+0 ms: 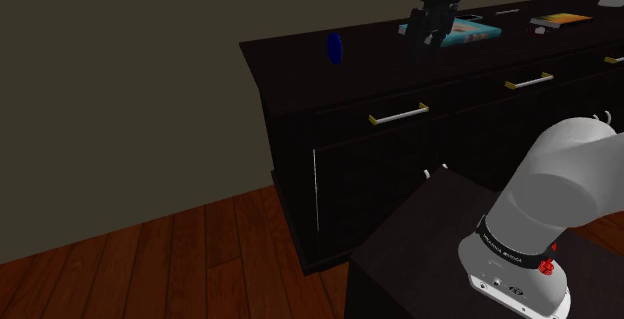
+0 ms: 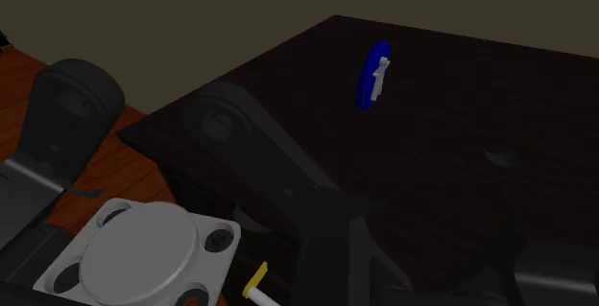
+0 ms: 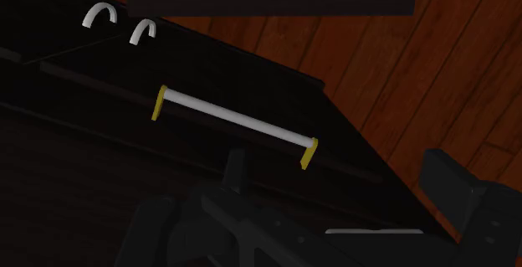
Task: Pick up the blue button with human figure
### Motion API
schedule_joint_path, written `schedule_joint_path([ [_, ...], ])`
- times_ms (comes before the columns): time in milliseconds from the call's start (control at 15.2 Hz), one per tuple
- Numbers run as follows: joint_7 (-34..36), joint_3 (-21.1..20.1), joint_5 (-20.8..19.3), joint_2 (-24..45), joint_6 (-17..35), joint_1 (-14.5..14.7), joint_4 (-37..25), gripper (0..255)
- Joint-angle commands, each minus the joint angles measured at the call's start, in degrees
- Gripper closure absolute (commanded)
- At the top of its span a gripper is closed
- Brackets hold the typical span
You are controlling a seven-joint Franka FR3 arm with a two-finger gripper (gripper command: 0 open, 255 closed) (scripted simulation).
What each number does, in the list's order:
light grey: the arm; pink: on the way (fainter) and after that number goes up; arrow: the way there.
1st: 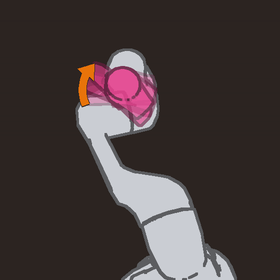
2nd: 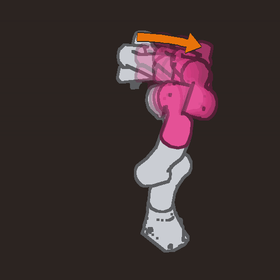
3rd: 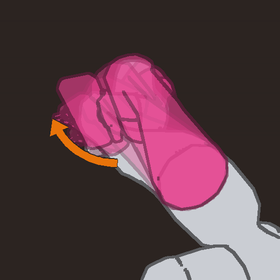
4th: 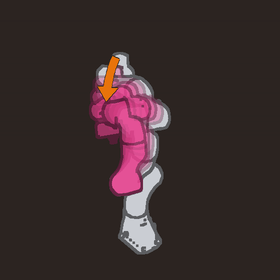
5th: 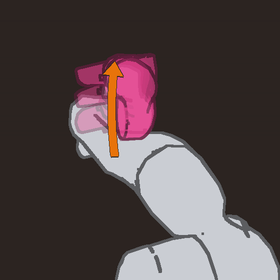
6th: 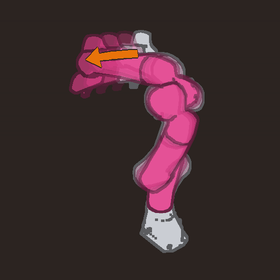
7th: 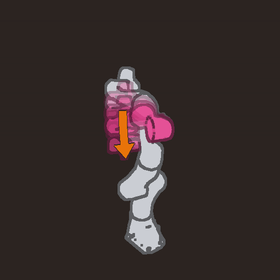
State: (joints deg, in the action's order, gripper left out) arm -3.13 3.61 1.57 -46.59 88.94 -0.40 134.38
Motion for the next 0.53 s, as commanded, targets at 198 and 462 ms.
schedule_joint_path([
  [198,2.37,-0.73,-0.03,7.23,2.75,-0.51,-4.20,0],
  [462,5.50,-1.45,-0.36,16.78,5.27,-1.26,-10.83,0],
])
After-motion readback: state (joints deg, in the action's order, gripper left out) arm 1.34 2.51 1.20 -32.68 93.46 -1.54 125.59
